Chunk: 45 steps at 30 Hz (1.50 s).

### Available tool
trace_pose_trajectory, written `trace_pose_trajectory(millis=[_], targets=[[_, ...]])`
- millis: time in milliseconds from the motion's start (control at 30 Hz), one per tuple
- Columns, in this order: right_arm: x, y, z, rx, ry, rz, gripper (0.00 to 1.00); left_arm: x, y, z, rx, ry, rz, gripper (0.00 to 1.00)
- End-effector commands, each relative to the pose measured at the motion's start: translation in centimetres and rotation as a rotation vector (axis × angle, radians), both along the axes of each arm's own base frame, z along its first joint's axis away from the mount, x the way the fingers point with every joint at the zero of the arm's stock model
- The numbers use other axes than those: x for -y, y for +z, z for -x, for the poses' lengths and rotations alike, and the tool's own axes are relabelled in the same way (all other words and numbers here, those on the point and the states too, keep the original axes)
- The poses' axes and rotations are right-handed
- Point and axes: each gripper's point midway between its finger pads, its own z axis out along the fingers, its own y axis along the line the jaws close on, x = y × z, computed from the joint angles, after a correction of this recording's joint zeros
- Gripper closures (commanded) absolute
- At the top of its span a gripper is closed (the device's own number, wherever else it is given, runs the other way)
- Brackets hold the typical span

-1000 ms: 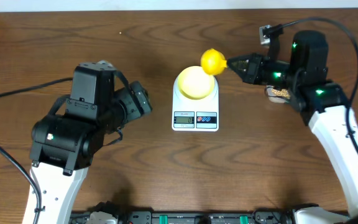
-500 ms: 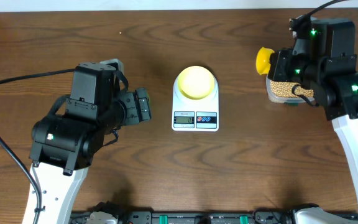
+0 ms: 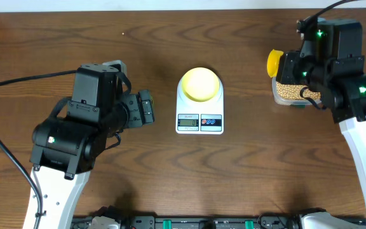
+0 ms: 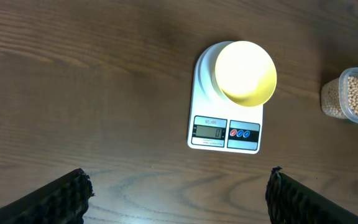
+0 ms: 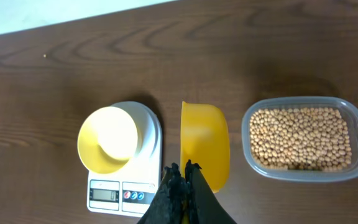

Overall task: Scoop item into bowl and weigh 50g on scale
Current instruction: 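Carry the scoop with the right gripper to the soybean tub, then move the left gripper to the scale's buttons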

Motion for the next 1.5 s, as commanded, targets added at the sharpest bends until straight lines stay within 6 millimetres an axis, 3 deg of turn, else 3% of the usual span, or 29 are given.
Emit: trace_pose_trajectory(millis=[0,1467], targets=[[0.29,0.52,0.26,0.007,0.0,0.019,0.99,-0.2,0.32,-0.12,0.013,-0.011,-0.019,0.08],[0.34,0.21,0.5,-0.008,0.0,0.022,0.99,-0.13,0.54,-0.39,0.027,-0.011,-0.015,0.08]])
